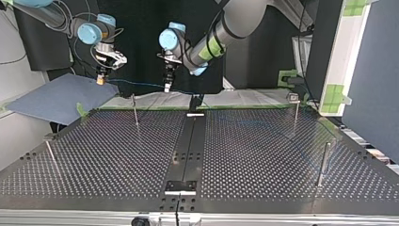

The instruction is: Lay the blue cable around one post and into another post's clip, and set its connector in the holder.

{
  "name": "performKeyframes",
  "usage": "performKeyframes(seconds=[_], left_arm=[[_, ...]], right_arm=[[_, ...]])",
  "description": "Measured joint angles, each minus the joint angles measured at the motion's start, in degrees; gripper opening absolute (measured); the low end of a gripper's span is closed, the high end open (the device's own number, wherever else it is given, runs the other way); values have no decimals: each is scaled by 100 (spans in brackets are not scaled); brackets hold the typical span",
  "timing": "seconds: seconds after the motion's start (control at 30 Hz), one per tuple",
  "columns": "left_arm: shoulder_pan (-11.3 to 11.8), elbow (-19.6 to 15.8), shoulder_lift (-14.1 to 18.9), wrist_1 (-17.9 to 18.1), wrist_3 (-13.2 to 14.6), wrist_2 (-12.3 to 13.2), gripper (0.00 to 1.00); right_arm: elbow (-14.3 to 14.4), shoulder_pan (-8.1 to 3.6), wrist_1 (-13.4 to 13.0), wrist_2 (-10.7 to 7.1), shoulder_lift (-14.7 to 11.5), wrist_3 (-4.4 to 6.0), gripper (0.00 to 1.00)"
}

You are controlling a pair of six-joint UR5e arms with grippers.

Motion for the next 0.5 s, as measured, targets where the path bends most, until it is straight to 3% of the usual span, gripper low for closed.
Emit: performKeyframes(seconds=[0.13, 0.33, 0.5], left_arm=[[25, -5, -49, -123, 91, 1, 89], [2, -130, -82, -379, 250, -1, 89], [14, -195, -83, -350, 305, 21, 89]], right_arm=[[-1, 6, -5, 0, 0, 0, 0], [-2, 8, -19, 1, 0, 1, 0], [-1, 14, -10, 0, 0, -3, 0]])
